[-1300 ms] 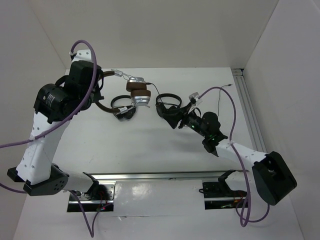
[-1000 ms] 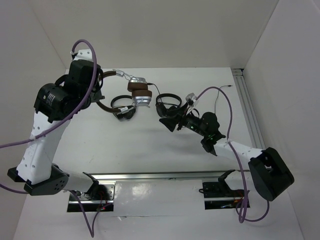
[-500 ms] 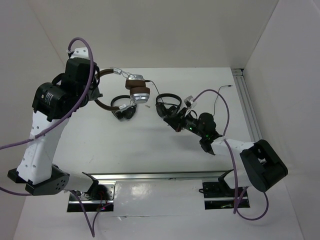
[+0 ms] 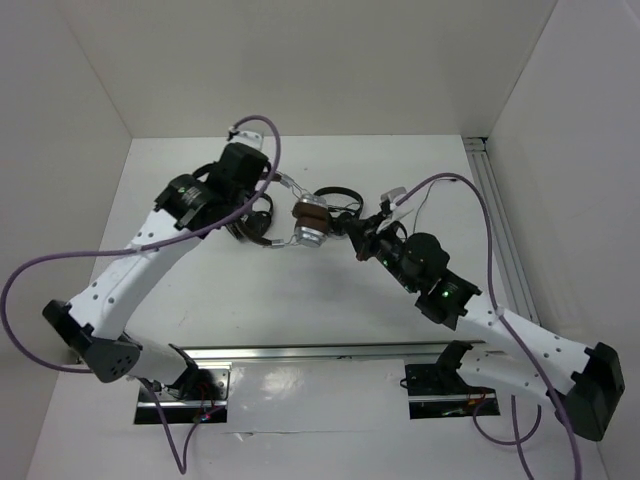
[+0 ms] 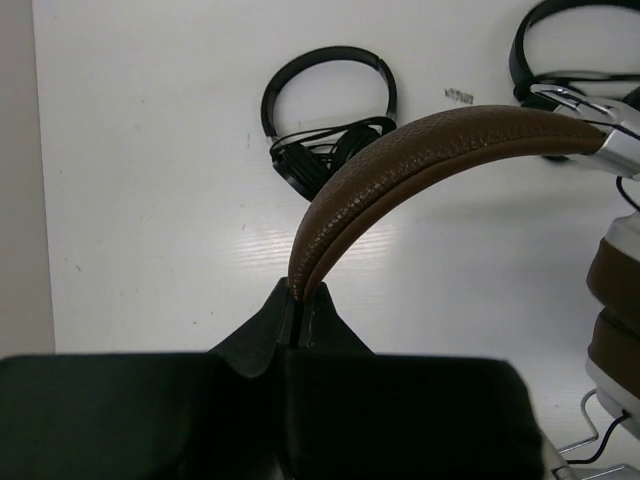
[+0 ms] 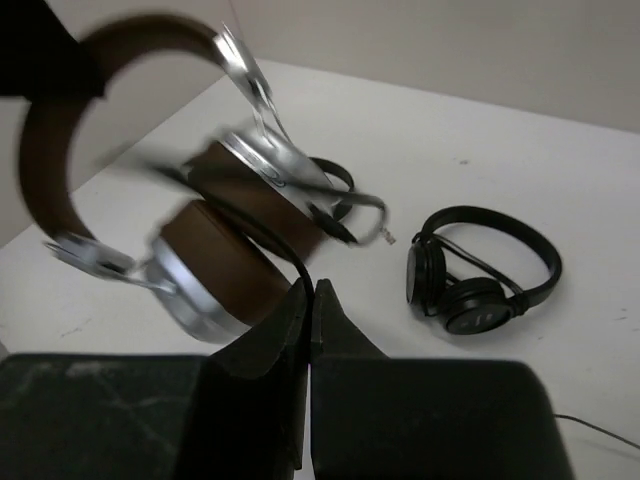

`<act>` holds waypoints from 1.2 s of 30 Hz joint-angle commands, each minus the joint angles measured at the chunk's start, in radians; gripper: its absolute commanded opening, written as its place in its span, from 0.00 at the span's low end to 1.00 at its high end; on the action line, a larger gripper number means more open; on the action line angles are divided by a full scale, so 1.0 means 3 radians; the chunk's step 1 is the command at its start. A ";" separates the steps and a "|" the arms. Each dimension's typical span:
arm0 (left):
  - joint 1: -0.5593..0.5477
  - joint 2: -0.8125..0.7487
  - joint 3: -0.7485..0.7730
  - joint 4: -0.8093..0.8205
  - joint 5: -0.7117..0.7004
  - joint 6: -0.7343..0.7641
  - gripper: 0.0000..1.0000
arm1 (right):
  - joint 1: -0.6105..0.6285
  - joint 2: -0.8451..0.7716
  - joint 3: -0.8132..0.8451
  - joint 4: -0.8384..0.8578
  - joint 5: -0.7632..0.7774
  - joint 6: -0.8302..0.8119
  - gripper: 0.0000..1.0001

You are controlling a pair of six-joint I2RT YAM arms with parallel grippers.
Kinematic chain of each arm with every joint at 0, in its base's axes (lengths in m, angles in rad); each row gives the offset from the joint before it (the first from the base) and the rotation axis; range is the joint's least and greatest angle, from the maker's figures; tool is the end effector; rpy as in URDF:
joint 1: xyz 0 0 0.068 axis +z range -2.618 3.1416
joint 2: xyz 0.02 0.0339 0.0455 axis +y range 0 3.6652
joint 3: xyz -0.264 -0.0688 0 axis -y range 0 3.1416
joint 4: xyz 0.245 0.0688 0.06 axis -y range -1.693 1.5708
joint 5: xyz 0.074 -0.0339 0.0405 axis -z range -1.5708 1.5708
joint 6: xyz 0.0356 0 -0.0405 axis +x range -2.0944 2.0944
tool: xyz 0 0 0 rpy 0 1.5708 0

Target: Wrap the headphones

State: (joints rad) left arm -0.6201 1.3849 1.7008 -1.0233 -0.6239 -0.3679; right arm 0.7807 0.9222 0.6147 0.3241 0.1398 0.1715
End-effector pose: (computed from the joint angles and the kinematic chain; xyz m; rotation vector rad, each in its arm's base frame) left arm 0.2266 -0.1363 0.4392 -0.0455 2.1290 0.1380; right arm 0.1608 0.1523 0.3087 -0.3680 1.5471 0.6405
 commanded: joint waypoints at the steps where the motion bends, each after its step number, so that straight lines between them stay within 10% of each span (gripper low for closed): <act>1: -0.0106 0.0113 -0.0075 0.0481 -0.0139 0.0188 0.00 | 0.0342 -0.0221 0.0420 -0.1054 0.0995 -0.0290 0.00; 9: -0.0621 -0.0070 -0.0791 0.1038 -0.0538 0.0812 0.00 | 0.1544 -0.0267 0.0721 -0.1514 0.2579 -0.0321 0.00; 19: -0.0695 -0.0040 -0.1303 0.1167 -0.2083 0.0696 0.00 | 0.2051 0.0321 0.1591 -0.3232 0.3020 0.0246 0.00; 23: -0.0459 -0.0045 -0.1037 0.0624 -0.1828 0.0036 0.00 | 0.2051 0.0398 0.1719 -0.3600 0.3434 0.0624 0.00; 36: -0.0740 -0.0459 -0.1548 0.1325 0.0340 0.1175 0.00 | 0.2244 0.0459 0.1474 -0.3218 0.4187 0.0420 0.00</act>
State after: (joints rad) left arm -0.8249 1.3106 1.2465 -0.7094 -0.7040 -0.0860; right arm 1.4212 1.0550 1.0706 -0.6952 1.3006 0.3016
